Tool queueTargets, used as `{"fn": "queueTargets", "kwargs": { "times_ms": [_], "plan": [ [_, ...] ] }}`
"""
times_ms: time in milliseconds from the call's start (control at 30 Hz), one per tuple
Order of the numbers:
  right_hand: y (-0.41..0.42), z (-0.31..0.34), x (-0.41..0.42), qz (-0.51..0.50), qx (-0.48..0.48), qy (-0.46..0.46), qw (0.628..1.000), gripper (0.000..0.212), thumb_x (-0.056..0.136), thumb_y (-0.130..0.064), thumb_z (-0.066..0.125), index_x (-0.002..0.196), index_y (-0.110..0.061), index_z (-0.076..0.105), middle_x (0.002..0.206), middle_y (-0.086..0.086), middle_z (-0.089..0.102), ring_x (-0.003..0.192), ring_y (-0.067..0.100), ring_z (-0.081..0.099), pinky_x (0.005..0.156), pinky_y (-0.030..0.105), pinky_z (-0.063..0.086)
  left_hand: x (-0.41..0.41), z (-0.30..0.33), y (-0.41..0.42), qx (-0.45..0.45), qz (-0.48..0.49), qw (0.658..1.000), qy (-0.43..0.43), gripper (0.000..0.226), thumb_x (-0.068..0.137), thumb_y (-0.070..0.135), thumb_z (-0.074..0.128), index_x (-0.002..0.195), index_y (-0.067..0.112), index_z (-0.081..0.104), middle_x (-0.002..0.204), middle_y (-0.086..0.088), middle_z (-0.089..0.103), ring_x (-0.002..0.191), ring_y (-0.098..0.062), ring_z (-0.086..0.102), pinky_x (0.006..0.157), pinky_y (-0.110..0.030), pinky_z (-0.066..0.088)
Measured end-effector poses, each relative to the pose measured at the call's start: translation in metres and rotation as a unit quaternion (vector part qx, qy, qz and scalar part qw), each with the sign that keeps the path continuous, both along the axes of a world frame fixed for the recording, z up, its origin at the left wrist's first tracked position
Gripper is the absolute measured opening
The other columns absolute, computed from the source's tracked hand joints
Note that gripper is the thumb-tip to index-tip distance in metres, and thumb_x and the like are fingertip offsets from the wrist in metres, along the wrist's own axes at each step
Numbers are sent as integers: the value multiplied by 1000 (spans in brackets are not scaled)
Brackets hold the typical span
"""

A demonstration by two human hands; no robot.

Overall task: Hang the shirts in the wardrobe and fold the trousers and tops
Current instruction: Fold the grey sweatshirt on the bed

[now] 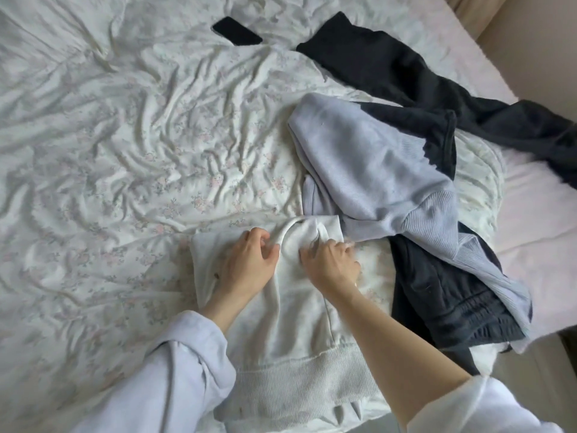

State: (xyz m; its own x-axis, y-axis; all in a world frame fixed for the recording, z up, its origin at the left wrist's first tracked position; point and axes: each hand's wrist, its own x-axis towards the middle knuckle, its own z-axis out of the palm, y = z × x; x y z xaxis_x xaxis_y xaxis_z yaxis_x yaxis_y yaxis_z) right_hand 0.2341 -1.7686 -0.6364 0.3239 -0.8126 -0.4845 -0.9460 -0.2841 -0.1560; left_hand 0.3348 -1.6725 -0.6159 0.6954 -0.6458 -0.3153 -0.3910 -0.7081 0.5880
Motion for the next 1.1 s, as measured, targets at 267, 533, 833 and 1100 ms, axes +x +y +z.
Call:
{"fn": "queueTargets", "kwargs": {
  "times_ms": [267,533,833,1100],
  "plan": [
    [-23,-2,-21,-71,7,-117,991,29,93,-23,33,100,-7,57,101,16,64,95,35,56,70,35,36,-6,-10,-9,1,-9,999,-41,24,90,25,53,109,12,60,113,-5,57,108,-27,49,89,-34,35],
    [-79,9,-47,-266,34,-272,924,25,87,-1,32,63,-8,39,67,4,43,76,25,41,66,32,30,-19,-18,-2,55,-87,990,-99,45,98,27,39,141,17,38,149,1,32,135,-21,27,111,-34,15],
    [13,29,-99,-17,-69,-230,971,38,86,-50,48,91,-14,57,85,-6,53,80,16,54,67,32,45,-28,-15,11,143,-127,976,-104,54,97,41,31,147,30,17,158,3,4,144,-15,0,114,-44,0],
    [64,20,-113,28,88,-37,995,25,94,-32,39,100,-8,46,108,4,45,106,23,45,84,31,39,-83,-7,31,156,-155,966,-136,59,94,49,28,148,35,9,158,3,-2,144,-20,-8,111,-55,-11]
  ]
}}
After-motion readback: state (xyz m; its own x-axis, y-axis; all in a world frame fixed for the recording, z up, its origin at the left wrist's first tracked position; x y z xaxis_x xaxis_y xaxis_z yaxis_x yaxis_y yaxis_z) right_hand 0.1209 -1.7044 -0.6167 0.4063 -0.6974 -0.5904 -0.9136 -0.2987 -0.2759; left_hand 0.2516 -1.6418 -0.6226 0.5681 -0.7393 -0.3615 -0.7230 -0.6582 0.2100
